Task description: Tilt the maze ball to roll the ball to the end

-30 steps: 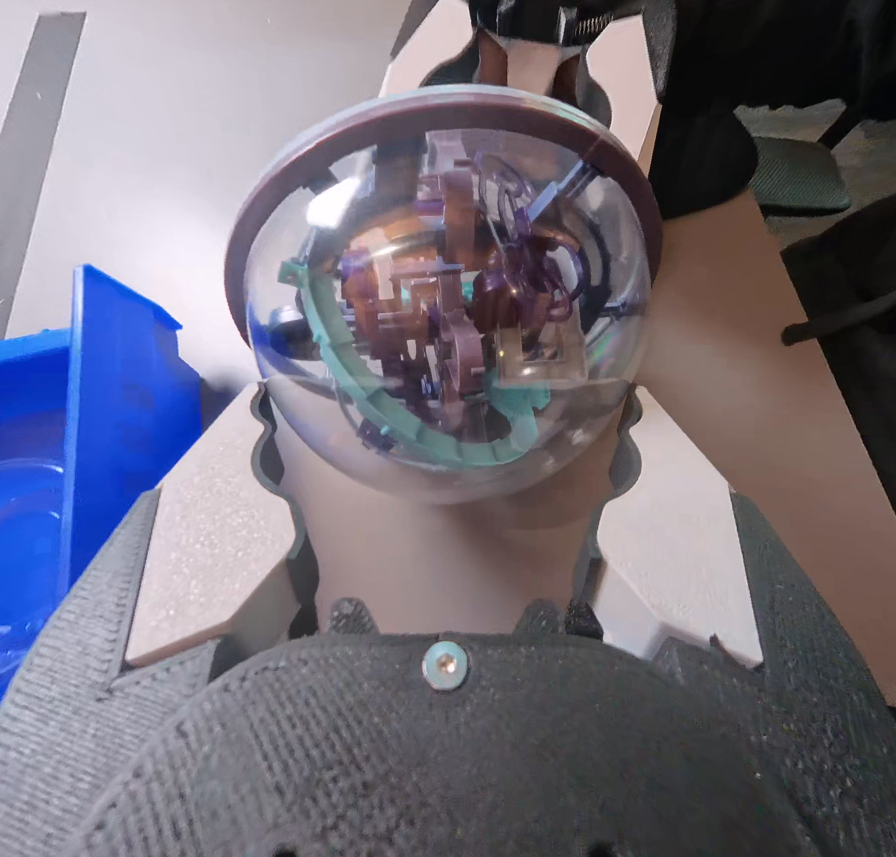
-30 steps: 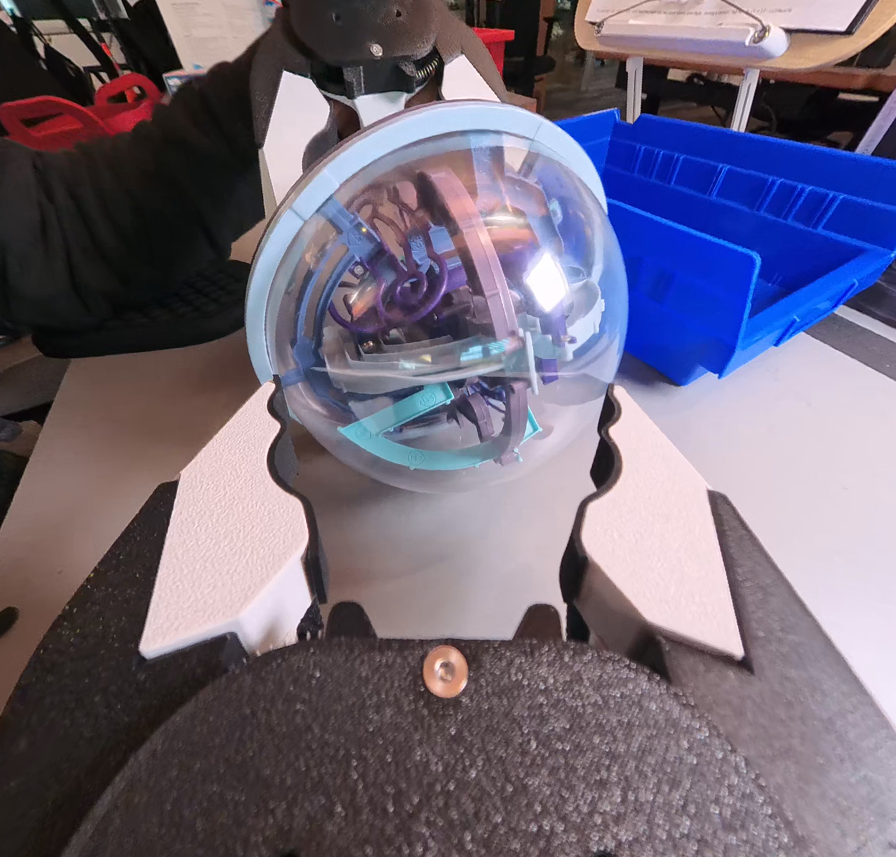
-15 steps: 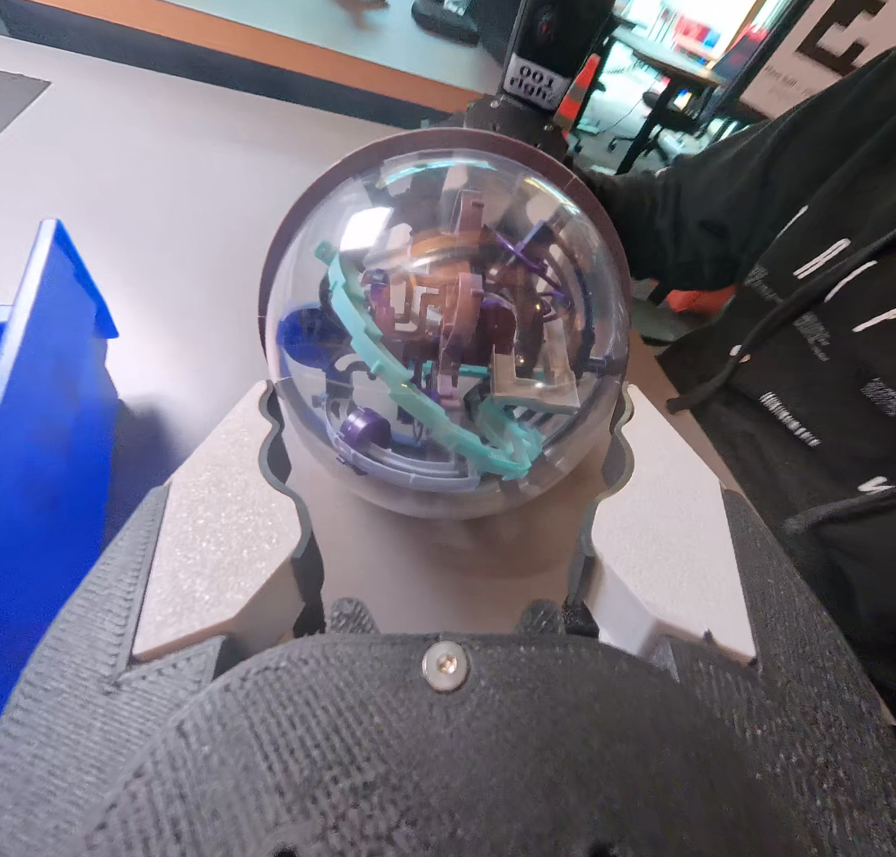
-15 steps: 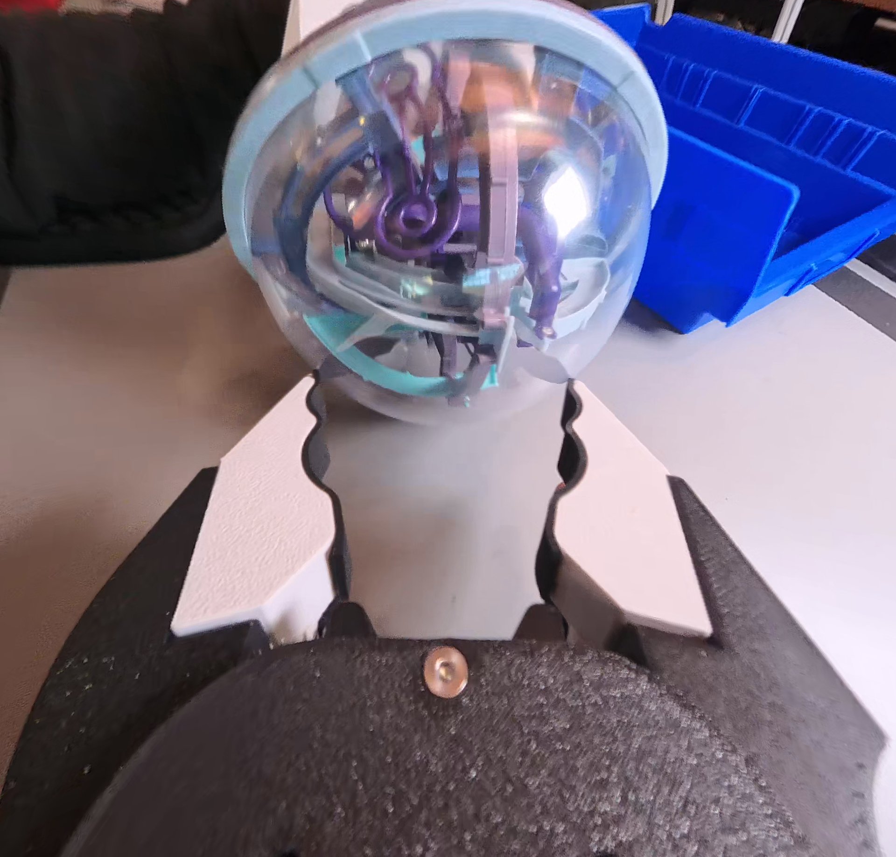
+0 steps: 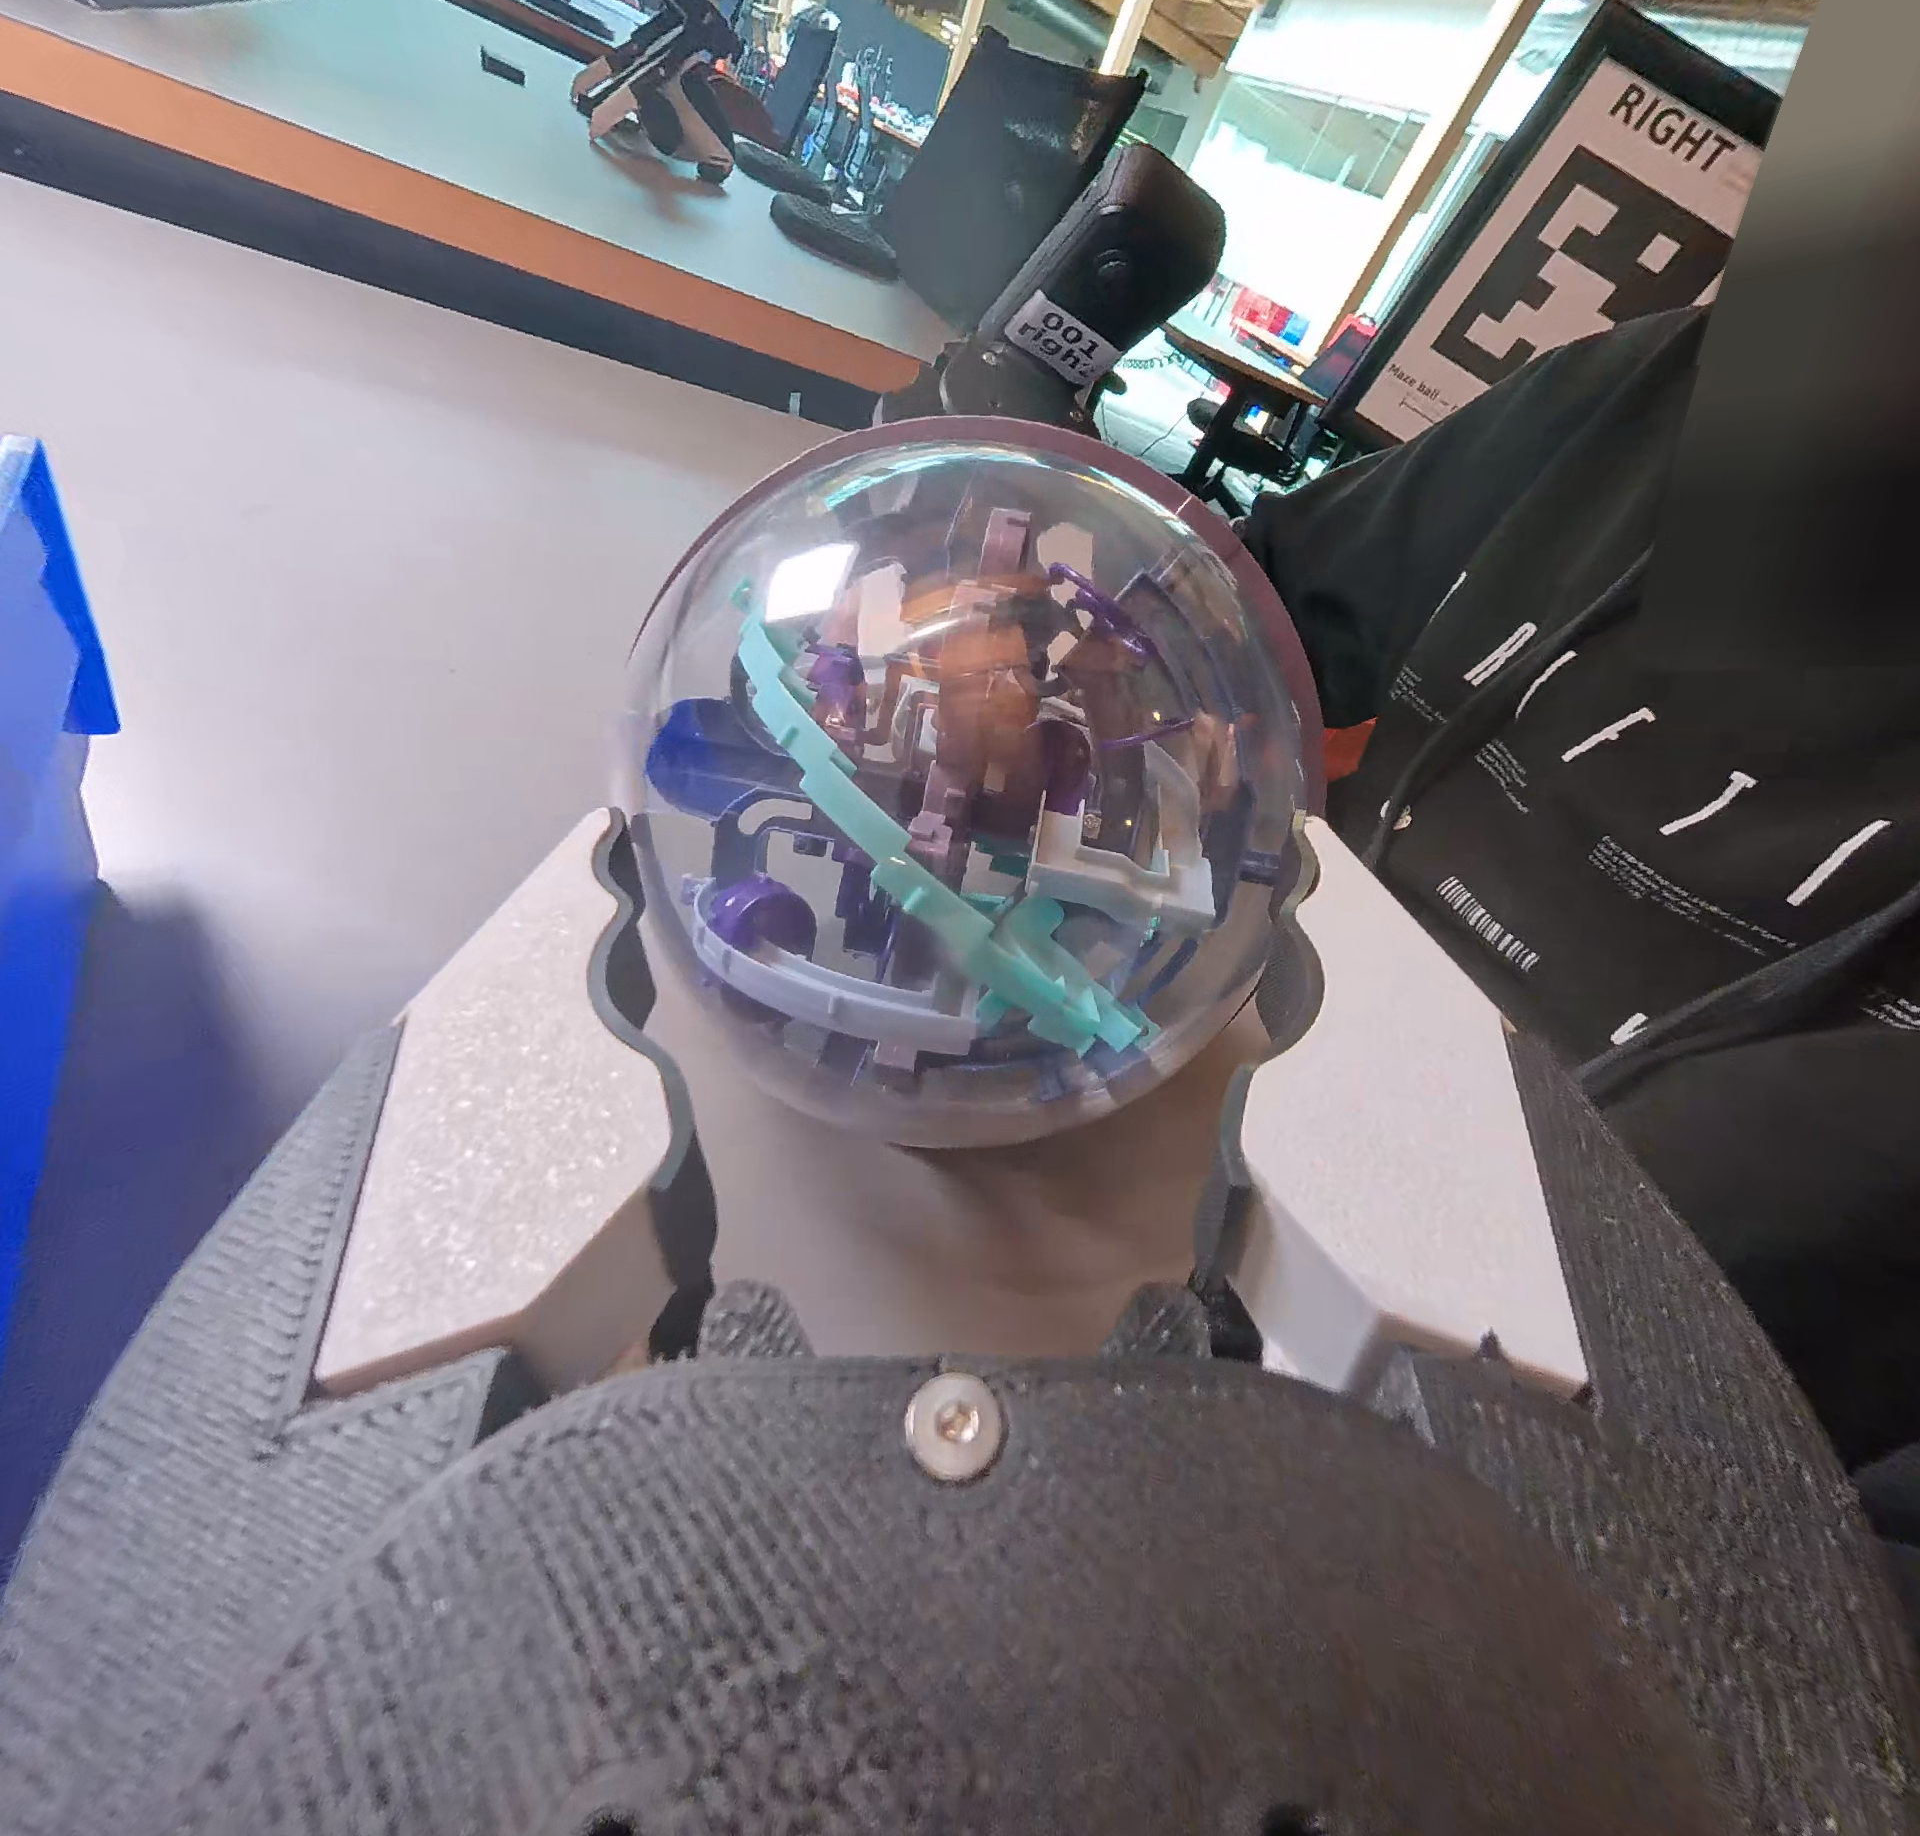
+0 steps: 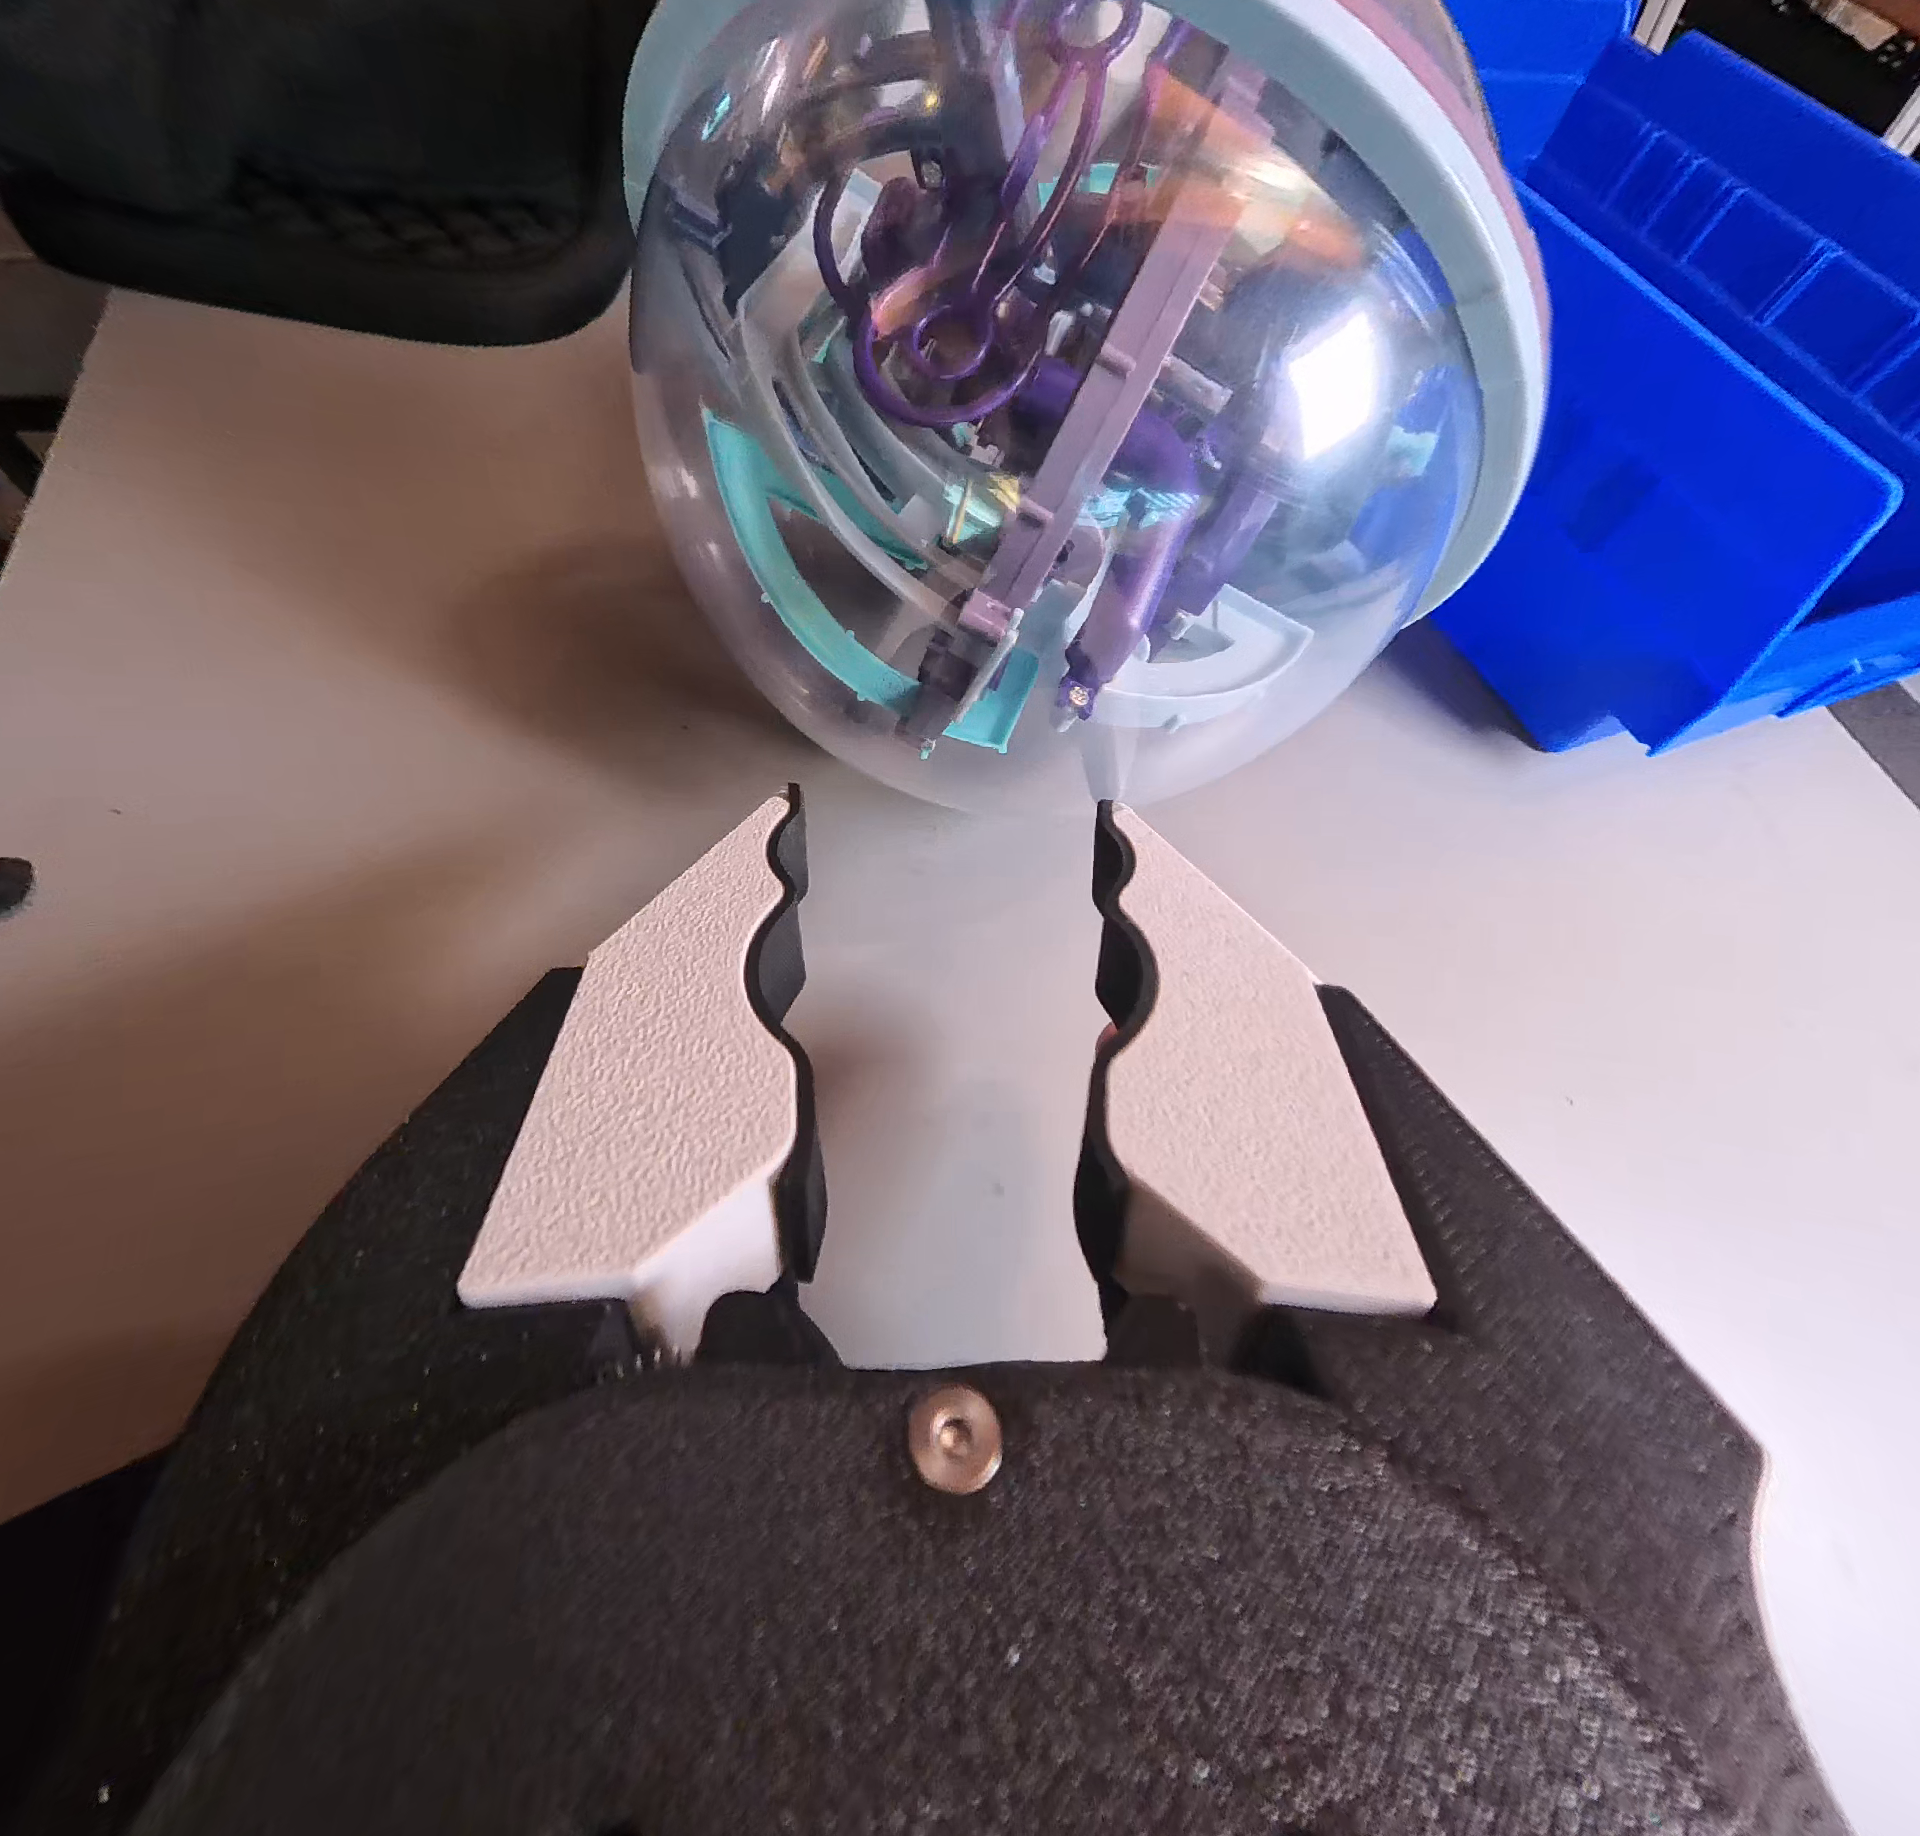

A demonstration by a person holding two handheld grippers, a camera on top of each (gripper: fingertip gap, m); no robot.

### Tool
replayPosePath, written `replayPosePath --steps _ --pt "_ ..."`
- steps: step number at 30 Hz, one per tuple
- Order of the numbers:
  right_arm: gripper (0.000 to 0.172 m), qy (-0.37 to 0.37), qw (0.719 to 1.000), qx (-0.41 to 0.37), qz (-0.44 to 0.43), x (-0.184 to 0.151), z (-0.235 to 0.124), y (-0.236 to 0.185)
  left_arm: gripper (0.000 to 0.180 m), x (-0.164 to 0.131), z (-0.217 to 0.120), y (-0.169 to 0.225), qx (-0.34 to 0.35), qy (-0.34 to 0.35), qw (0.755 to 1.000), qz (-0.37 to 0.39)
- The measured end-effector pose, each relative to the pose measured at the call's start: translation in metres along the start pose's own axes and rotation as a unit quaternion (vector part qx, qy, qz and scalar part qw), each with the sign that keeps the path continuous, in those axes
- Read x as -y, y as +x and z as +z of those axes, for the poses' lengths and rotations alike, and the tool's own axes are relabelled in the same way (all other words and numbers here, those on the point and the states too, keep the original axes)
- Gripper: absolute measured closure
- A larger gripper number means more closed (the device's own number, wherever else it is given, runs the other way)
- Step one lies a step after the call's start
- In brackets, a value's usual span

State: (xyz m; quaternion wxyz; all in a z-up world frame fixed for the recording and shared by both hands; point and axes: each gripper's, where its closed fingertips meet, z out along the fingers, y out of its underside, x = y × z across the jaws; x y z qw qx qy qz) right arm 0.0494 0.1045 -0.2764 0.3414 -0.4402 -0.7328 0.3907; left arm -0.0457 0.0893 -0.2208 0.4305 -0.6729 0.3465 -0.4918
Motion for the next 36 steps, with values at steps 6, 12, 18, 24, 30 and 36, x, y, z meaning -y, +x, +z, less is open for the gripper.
replayPosePath --steps 6,12,18,24,30,36 --pt "0.122 0.006 1.0 -0.006 -0.012 0.001 -0.001 -0.001 0.061 -0.001 0.002 0.008 -0.002 -0.011 0.999 0.033" --pt "0.12 0.018 0.999 -0.022 -0.02 0.004 -0.003 0.003 0.063 0.0 0.007 0.017 -0.007 -0.018 0.997 0.074" --pt "0.115 0.016 0.999 -0.023 -0.035 0.004 -0.002 0.0 0.065 0.002 0.011 0.024 -0.006 -0.023 0.994 0.109" --pt "0.106 0.021 0.998 -0.026 -0.056 0.005 -0.002 -0.002 0.067 0.005 0.014 0.03 -0.01 -0.028 0.991 0.128" --pt "0.096 0.007 0.997 -0.023 -0.077 -0.001 0.001 -0.004 0.07 0.01 0.025 0.04 -0.011 -0.05 0.987 0.152" --pt "0.099 0.009 0.997 -0.026 -0.067 -0.001 0.001 -0.002 0.075 0.018 0.022 0.031 -0.021 -0.004 0.996 0.089"
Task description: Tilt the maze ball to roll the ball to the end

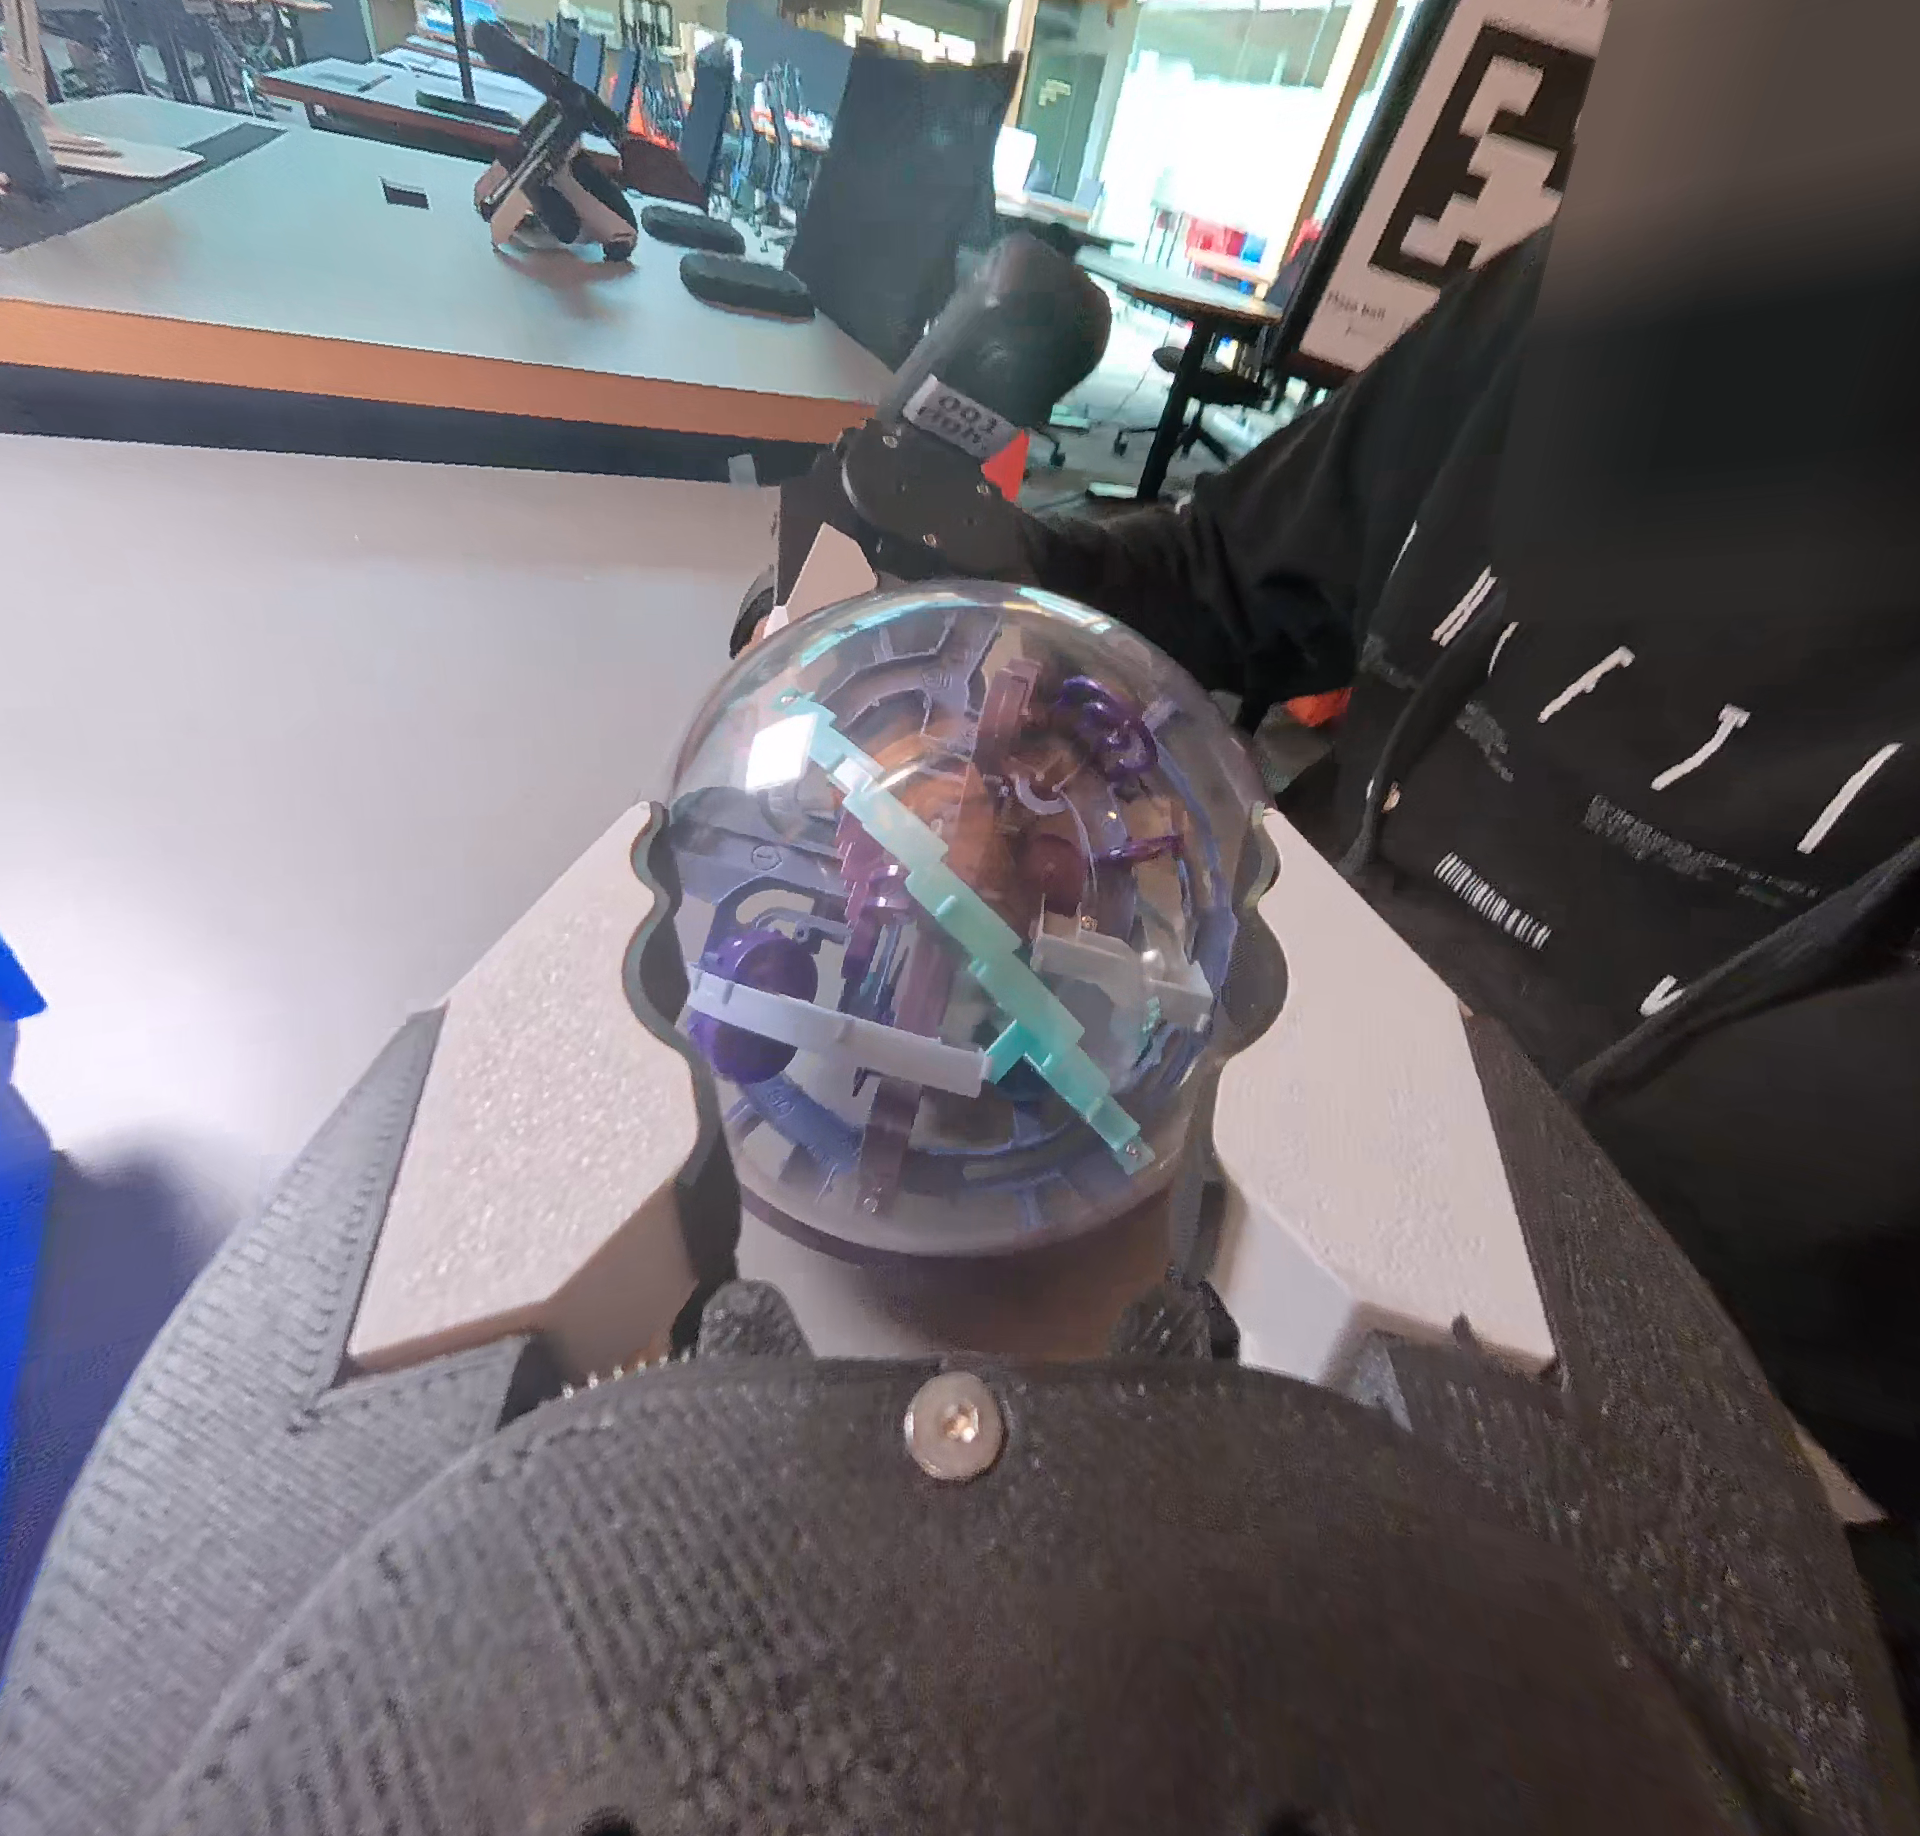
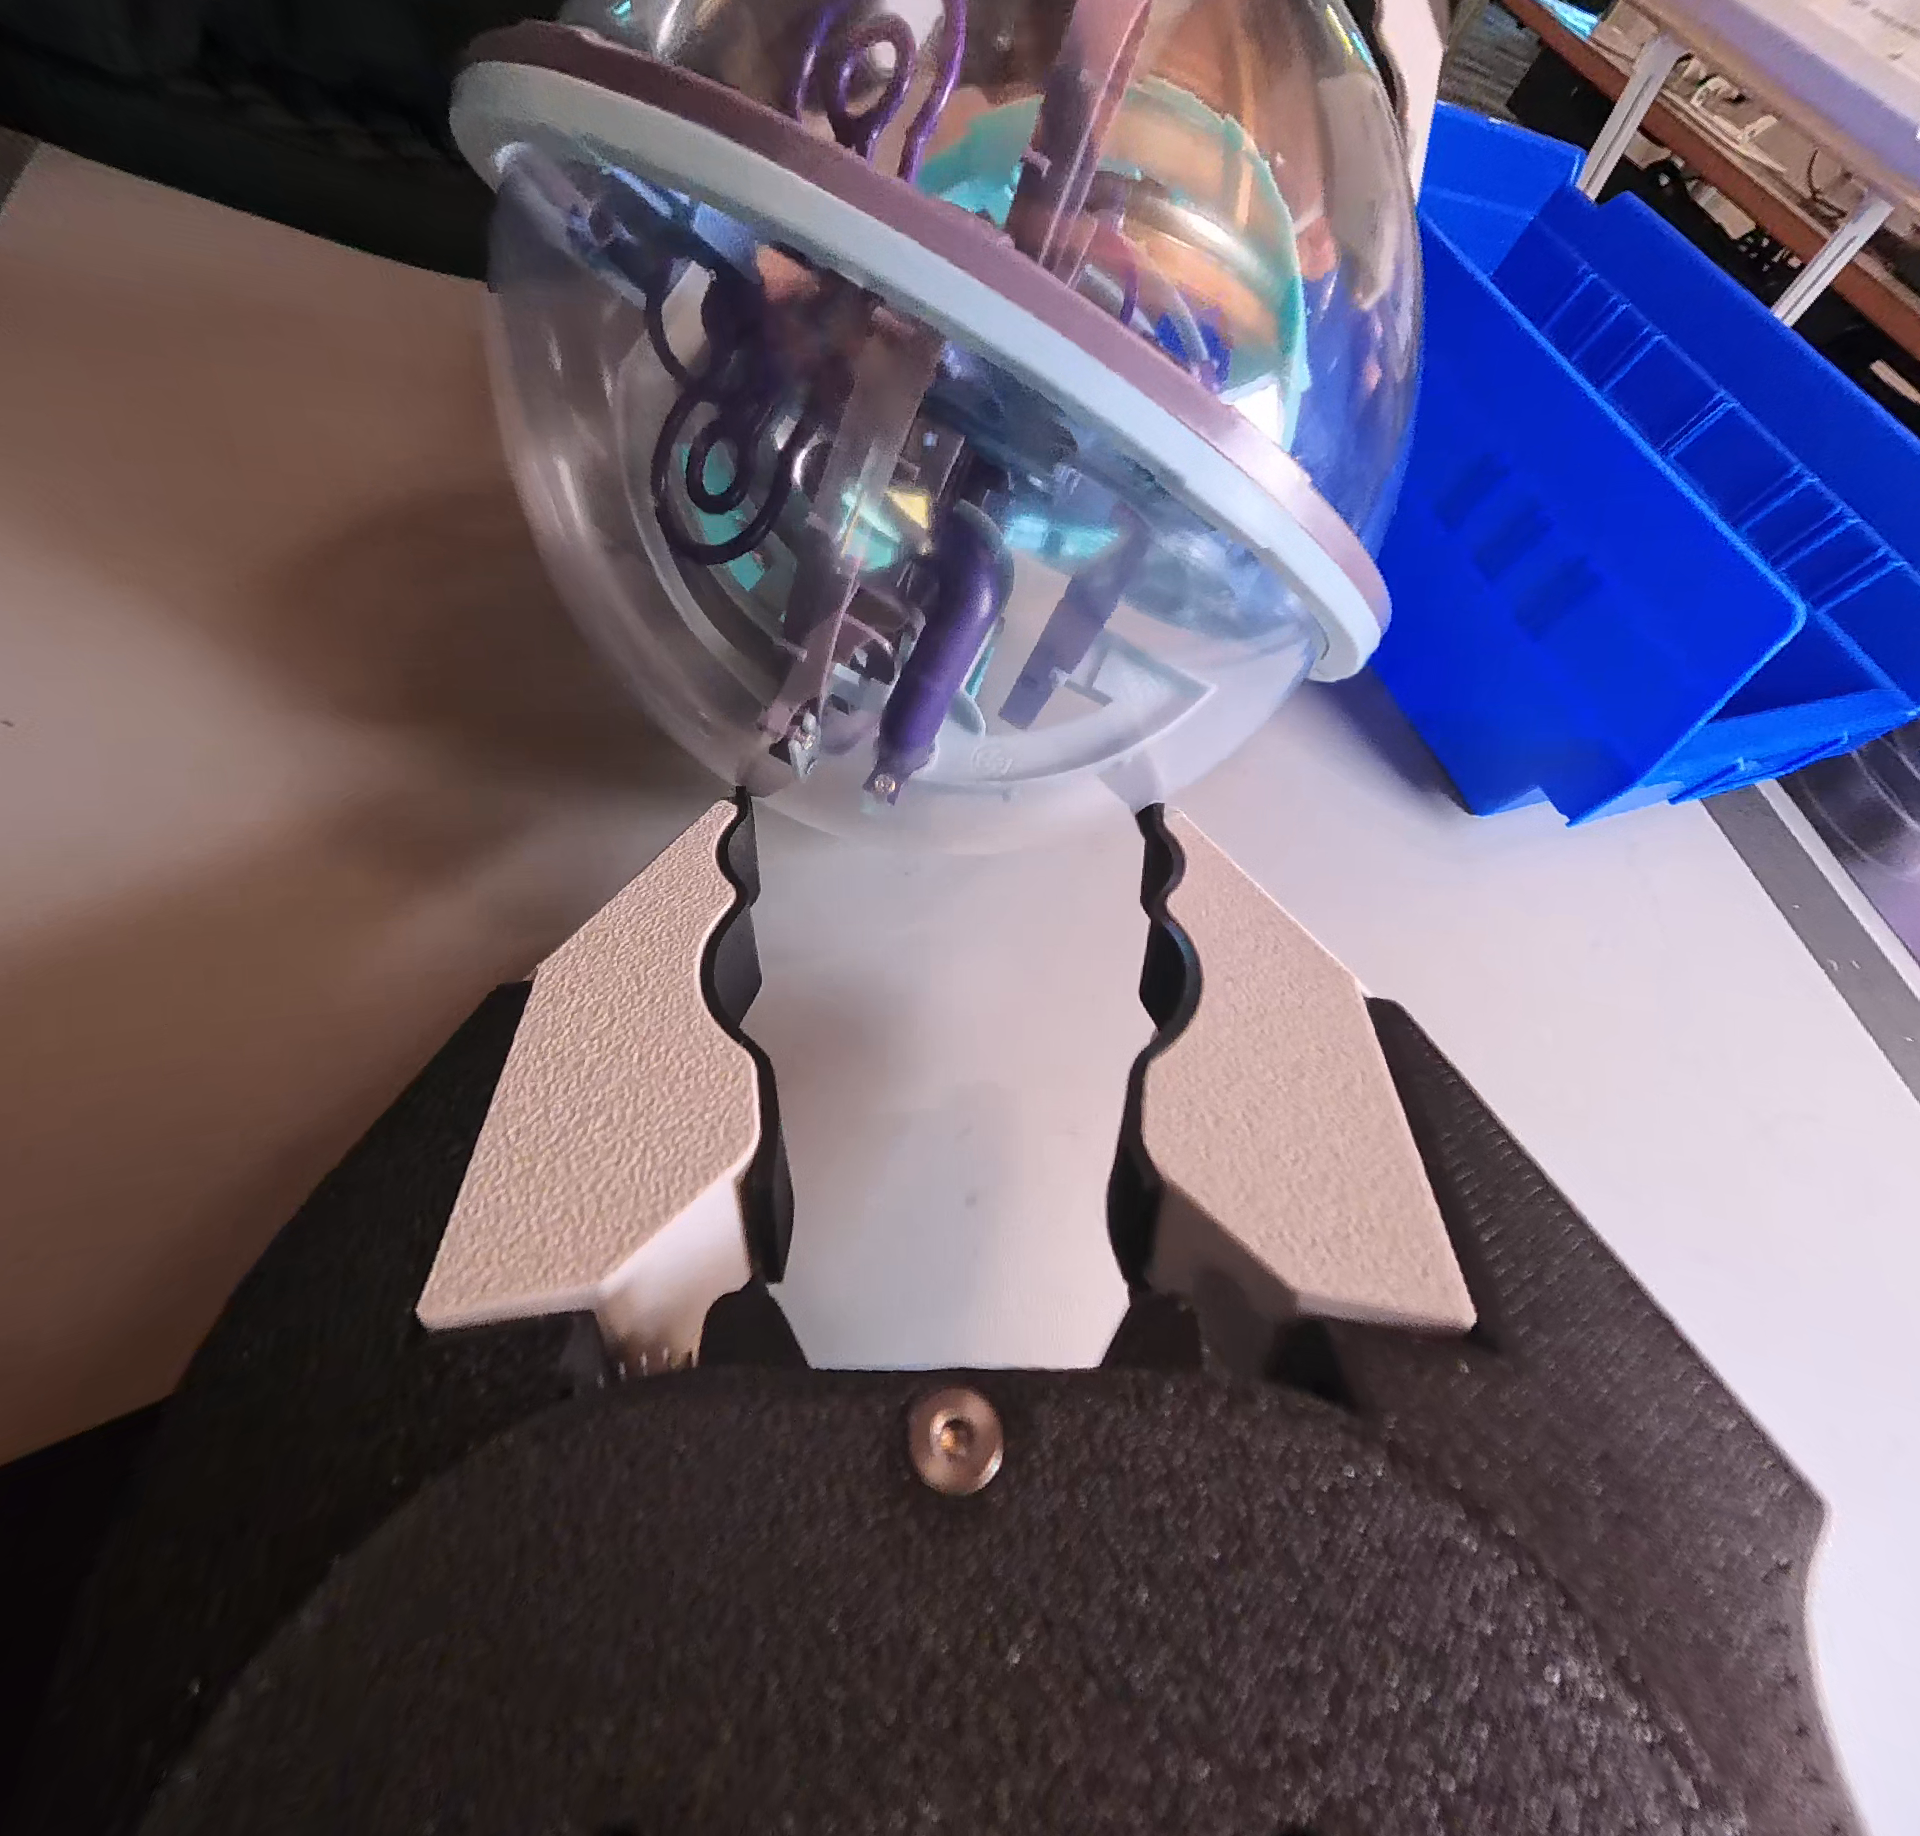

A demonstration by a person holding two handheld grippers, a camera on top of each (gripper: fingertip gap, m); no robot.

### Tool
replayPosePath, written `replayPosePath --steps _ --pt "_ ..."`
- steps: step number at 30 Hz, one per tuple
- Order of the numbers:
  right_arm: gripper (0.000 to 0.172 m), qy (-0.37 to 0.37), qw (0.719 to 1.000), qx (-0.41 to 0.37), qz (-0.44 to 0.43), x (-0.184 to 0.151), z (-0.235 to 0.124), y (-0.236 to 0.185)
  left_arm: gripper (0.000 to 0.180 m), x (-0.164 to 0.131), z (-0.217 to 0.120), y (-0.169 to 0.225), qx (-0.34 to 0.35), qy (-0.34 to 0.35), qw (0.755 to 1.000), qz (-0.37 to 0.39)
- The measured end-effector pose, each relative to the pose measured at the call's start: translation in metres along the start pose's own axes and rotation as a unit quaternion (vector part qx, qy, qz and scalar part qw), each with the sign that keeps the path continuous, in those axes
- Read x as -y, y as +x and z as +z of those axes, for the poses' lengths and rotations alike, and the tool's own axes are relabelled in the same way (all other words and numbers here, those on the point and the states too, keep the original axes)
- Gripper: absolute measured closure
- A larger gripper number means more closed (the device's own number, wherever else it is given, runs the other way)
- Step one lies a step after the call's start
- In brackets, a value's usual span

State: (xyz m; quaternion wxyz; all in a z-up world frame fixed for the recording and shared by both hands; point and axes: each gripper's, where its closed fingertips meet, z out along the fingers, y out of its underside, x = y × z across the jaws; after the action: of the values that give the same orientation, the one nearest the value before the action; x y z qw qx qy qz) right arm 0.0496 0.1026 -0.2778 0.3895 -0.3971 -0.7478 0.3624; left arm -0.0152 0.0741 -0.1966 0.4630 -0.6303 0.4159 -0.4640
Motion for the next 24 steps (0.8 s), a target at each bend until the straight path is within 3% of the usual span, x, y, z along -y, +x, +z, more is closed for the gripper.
replayPosePath --steps 10,20,24 --pt "0.103 0.002 0.999 -0.005 0.04 -0.002 0.0 0.009 0.083 0.008 -0.005 -0.026 -0.006 0.089 0.991 -0.104" --pt "0.09 0.025 0.997 0.016 0.076 0.003 -0.019 0.012 0.088 0.009 -0.009 -0.04 0.023 0.113 0.989 -0.095" --pt "0.091 -0.021 0.998 0.021 0.056 -0.001 -0.04 0.011 0.091 0.013 -0.006 -0.044 0.032 0.121 0.988 -0.094"
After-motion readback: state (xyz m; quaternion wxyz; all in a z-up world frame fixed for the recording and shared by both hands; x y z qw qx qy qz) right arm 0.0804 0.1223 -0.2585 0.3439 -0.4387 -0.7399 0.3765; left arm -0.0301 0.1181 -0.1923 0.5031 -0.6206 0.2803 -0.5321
